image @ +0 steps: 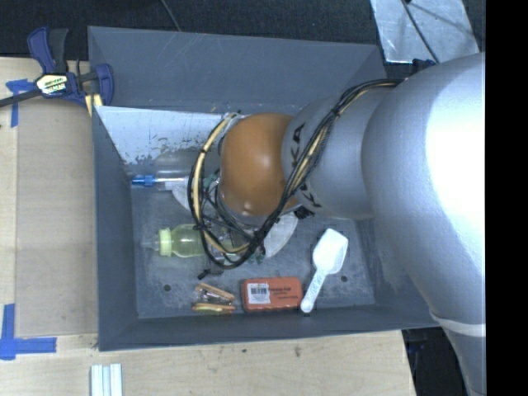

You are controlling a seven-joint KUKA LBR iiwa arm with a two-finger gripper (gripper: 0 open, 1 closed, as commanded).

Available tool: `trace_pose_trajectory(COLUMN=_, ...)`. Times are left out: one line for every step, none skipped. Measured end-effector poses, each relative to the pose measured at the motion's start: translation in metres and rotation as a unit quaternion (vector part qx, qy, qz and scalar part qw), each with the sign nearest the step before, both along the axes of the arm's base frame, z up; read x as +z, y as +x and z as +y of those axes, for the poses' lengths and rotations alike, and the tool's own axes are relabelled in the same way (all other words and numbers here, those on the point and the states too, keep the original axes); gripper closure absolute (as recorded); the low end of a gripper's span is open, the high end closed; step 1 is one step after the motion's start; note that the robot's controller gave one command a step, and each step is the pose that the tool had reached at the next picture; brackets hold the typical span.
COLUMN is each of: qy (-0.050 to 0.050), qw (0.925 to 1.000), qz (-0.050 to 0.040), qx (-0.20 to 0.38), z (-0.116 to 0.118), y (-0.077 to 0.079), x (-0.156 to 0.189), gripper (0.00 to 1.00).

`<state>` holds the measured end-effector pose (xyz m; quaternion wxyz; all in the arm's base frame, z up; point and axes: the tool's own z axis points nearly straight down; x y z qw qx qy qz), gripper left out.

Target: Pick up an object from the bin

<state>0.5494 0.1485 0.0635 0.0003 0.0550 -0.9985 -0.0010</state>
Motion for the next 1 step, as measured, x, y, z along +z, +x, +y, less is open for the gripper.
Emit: trace_pose_trajectory(qy=0.0, qw=1.0, qz=0.0005, qx=0.0, z=-0.0001, y=-0.0007, x=0.0038, gripper=1.0)
